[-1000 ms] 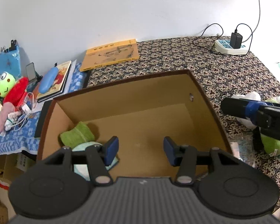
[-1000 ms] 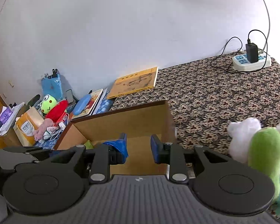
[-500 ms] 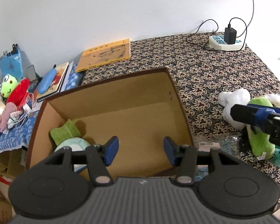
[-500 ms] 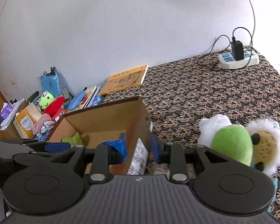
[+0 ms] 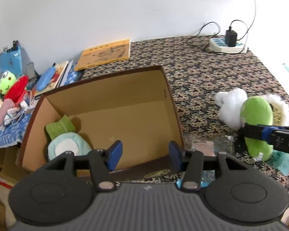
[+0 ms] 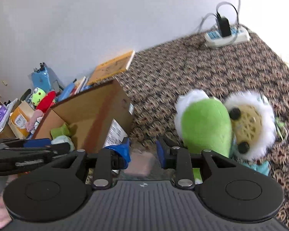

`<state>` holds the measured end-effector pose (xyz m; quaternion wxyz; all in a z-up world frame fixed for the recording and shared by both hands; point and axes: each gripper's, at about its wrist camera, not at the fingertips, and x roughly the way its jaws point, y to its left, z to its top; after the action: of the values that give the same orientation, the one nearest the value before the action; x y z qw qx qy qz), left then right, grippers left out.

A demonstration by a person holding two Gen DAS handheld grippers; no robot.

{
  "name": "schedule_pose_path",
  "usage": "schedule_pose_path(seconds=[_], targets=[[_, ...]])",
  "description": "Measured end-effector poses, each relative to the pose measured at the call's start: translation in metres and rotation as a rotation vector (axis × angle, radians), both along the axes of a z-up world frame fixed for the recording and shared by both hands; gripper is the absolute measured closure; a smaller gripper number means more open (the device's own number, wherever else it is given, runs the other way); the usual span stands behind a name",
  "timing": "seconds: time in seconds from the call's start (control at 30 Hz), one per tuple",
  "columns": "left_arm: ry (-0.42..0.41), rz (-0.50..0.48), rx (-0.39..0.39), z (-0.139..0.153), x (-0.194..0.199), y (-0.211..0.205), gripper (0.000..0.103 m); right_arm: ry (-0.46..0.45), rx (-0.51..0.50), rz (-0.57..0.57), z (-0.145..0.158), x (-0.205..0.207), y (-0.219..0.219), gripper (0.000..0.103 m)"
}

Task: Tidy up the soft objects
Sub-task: 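Move the right gripper back to the clear plastic bag, then grasp the clear plastic bag with pink item using the right gripper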

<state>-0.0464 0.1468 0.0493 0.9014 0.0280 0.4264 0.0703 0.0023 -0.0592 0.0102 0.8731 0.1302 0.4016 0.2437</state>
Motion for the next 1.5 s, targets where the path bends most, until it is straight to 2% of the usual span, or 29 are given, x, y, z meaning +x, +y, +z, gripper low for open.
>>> schedule_pose_path(seconds=[0.13,0.3,0.5,0.63,0.73,0.8,0.93,1.1,1.27,1.4,1.5], targets=[[-0.013,-0.068,-0.069,0.0,-0.016,0.002,0.05,0.059,-0.002,0.0,-0.016,0.0,-0.004,0.089],[0.015,-0.168,-0.168,-0.013,-0.032,0.0,0.049,0.081,-0.016,0.006,-0.027,0.002,0.001,0.088],[0.085,-0.267,-0.226,-0.042,-0.037,-0.012,0.047,0.041,-0.081,0.078,-0.036,0.019,0.029,0.087],[0.159,-0.276,-0.265,-0.068,-0.033,-0.016,0.047,0.011,-0.13,0.11,-0.044,0.033,0.052,0.087],[0.194,-0.286,-0.292,-0.08,-0.033,-0.016,0.047,-0.016,-0.185,0.124,-0.053,0.042,0.068,0.087],[0.2,-0.293,-0.306,-0.086,-0.034,-0.017,0.047,-0.002,-0.202,0.135,-0.059,0.047,0.073,0.087],[0.218,-0.309,-0.346,-0.095,-0.032,-0.015,0.047,0.062,-0.178,0.16,-0.064,0.045,0.069,0.087],[0.247,-0.343,-0.447,-0.106,-0.029,-0.013,0.046,0.191,-0.108,0.183,-0.064,0.029,0.051,0.086],[0.27,-0.366,-0.518,-0.113,-0.019,-0.016,0.046,0.251,-0.049,0.135,-0.062,0.011,0.026,0.086],[0.255,-0.411,-0.525,-0.108,-0.012,-0.022,0.045,0.247,-0.037,0.1,-0.053,0.002,0.005,0.086],[0.264,-0.441,-0.495,-0.111,-0.004,-0.03,0.045,0.255,-0.034,0.069,-0.05,-0.003,-0.008,0.086]])
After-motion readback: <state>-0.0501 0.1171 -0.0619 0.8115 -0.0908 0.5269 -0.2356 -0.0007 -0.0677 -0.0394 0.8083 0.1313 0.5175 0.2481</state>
